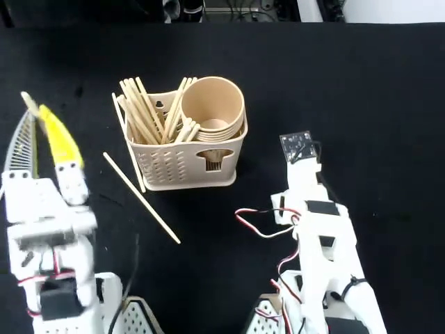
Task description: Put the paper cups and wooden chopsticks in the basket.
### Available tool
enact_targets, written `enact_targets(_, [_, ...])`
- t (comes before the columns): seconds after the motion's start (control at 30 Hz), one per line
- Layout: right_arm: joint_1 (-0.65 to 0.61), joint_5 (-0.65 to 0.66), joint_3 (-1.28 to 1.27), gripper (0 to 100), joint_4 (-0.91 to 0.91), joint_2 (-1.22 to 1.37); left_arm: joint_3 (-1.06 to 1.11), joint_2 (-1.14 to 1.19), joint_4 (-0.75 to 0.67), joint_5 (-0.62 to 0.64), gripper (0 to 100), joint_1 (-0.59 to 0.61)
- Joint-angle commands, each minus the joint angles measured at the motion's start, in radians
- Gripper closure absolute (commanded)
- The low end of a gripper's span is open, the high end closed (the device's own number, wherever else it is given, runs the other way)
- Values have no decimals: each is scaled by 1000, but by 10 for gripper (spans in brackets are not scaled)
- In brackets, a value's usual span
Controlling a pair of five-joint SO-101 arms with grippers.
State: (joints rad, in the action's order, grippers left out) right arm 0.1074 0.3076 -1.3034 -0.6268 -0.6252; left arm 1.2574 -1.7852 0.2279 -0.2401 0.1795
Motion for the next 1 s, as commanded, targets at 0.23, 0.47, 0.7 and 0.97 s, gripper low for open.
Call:
enact_targets(0.23, [-5,6,7,986,-8,-4,-401,497,-21,187,971,-278])
enact_targets(0.47, [-5,6,7,986,-8,-4,-456,615,60,347,971,-280])
enact_targets(0.7, [-5,6,7,986,-8,-4,-295,621,60,347,970,-288])
enact_targets(0.97, [-5,6,7,986,-8,-4,-252,611,68,347,958,-288])
